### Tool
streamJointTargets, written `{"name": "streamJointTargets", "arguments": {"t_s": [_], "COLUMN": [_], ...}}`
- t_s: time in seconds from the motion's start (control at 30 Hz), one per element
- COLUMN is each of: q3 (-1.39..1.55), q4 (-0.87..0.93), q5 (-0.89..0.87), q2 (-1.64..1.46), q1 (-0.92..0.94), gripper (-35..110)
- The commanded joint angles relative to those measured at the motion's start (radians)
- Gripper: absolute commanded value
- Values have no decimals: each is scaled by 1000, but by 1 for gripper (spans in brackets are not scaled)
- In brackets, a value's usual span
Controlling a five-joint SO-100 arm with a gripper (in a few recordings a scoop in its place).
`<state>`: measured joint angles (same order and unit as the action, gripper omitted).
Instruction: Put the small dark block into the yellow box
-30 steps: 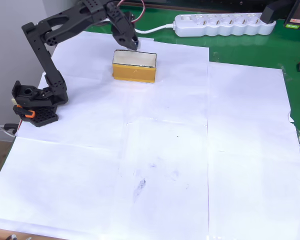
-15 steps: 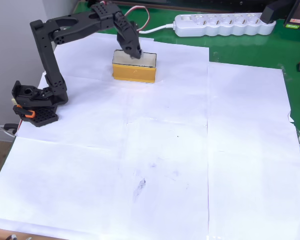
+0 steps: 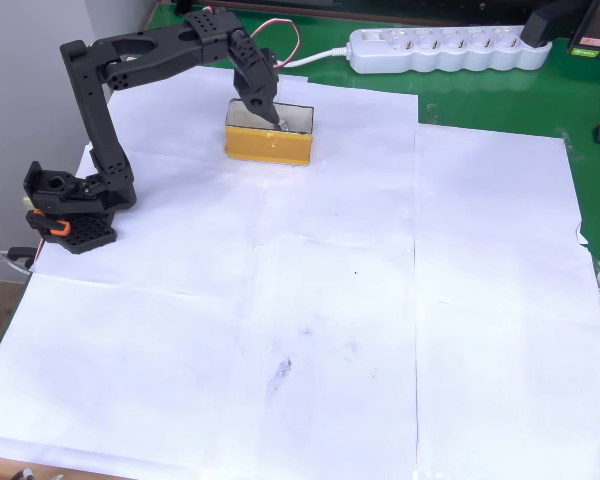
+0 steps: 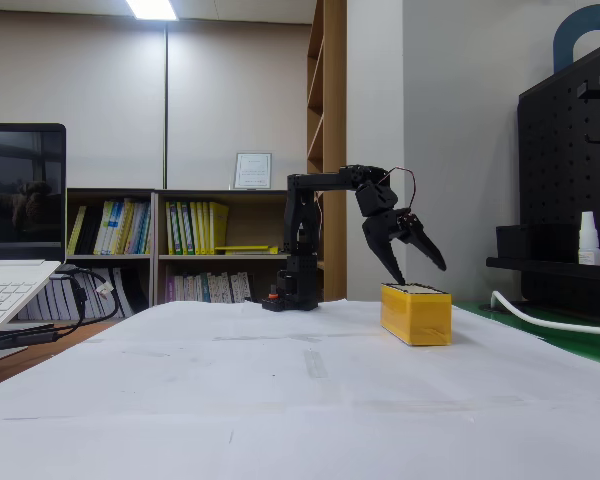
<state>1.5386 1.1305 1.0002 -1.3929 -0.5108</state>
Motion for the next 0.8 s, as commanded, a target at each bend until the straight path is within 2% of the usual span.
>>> {"name": "streamJointTargets", "arguments": {"t_s": [0.0,0.13,0.37,0.47,0.57,0.7,0.77], "q3": [54,20,-124,-299,-545,-792,-871], "q4": [18,37,258,342,351,367,351], "q5": [18,48,118,183,268,339,344], "q2": [175,348,676,836,1055,1310,1374], "q1": [26,57,150,222,308,399,419], "gripper": [41,41,40,40,40,33,19]}}
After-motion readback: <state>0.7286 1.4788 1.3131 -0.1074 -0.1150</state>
